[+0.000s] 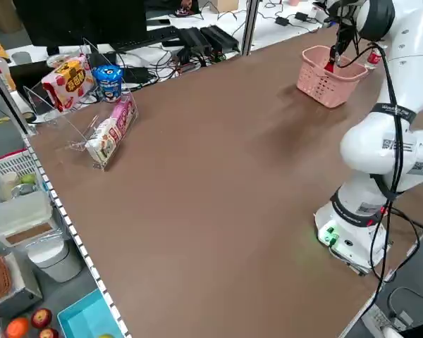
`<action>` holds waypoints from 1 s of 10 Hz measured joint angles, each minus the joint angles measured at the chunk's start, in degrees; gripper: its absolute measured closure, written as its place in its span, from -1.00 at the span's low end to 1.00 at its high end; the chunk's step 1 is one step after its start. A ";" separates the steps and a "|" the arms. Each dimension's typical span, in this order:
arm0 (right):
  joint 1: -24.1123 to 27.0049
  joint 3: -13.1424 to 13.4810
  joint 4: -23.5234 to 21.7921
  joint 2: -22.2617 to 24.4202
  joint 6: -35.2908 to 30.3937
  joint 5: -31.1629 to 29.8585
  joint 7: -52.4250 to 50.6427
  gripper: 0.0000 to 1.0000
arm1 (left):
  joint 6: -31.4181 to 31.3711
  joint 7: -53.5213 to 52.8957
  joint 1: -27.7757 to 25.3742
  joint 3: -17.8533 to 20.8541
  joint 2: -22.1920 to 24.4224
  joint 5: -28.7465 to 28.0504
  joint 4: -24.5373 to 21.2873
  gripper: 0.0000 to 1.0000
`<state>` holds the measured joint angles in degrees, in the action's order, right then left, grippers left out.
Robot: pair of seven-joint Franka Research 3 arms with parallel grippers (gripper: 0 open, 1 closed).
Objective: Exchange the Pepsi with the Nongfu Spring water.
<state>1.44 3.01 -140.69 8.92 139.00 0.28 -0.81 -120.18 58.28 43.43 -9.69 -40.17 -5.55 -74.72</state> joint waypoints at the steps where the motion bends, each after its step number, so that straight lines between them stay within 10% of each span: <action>1: 0.00 0.00 0.13 0.00 0.03 0.00 0.00 0.27 | 0.00 0.00 -0.01 0.02 0.00 0.00 0.04 0.37; 10: -1.82 -0.86 6.31 0.02 -6.57 0.02 0.01 0.27 | 9.32 0.12 -0.24 0.06 6.94 0.00 1.91 0.37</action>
<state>-0.39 2.14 -134.39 8.94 132.43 0.31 -0.80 -110.86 58.40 43.19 -9.63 -33.24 -5.55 -72.81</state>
